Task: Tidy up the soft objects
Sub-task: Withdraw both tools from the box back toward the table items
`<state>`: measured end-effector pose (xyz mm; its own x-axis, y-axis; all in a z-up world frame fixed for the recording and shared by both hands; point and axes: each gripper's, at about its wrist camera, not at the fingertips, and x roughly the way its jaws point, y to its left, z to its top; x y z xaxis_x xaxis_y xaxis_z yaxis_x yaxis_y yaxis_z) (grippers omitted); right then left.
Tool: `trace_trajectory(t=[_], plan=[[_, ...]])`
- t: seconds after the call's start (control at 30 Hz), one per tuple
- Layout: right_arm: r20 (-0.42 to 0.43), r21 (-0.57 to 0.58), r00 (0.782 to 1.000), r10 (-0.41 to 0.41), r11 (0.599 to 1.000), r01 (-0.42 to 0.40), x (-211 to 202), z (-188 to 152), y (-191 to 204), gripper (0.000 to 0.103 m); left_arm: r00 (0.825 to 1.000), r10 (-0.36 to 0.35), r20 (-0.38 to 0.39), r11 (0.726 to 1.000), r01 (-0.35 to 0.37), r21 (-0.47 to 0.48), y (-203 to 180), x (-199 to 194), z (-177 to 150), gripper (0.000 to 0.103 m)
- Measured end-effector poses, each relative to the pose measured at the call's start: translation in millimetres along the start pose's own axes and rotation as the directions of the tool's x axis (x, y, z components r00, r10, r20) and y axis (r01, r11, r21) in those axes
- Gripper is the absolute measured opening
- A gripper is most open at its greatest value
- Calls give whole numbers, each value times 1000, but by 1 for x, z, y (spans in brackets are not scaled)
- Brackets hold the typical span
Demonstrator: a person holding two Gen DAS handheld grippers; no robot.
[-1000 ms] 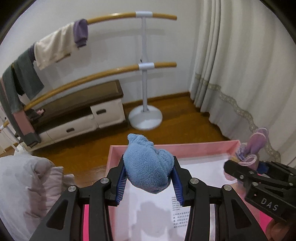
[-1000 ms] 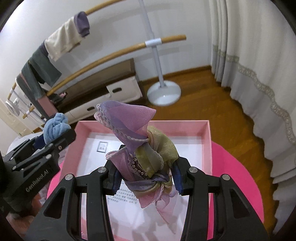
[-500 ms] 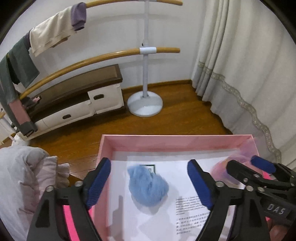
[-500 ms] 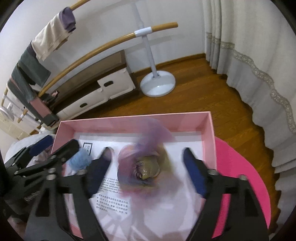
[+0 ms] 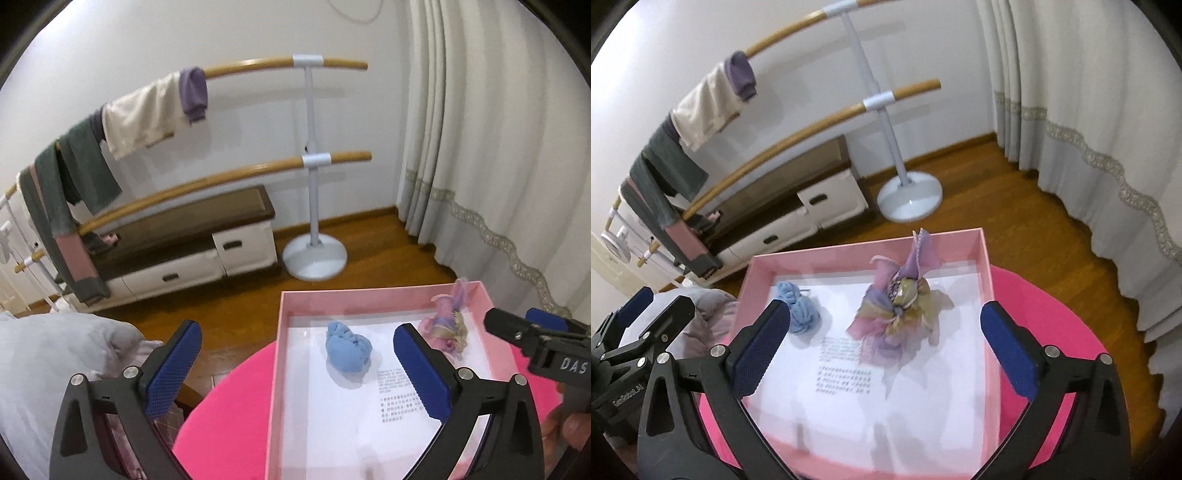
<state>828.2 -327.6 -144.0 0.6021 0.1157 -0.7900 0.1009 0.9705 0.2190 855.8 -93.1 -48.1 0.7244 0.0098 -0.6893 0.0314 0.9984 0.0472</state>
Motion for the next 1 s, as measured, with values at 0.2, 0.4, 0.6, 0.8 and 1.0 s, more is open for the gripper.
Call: trace_trajectory(t=[0.2,0.4,0.6,0.8,1.0], plan=[[101,-46,995,3,999,2,-71,-27,17,103,996,-8,94,1000,9,-14,16,-52,-16,103],[196,-59,980,18,998,-6,-132,-60,27,103,989,-25,148,998,34,-57,24,-91,-46,103],[285,-86,958,20,996,5,-181,-88,42,103,975,-15,220,997,33,-77,37,-131,-79,103],[345,-111,938,14,994,26,-217,-116,54,103,963,-4,269,996,27,-85,44,-177,-139,103],[403,-139,915,-4,988,66,-248,-145,65,103,957,9,291,995,21,-101,45,-203,-175,103]])
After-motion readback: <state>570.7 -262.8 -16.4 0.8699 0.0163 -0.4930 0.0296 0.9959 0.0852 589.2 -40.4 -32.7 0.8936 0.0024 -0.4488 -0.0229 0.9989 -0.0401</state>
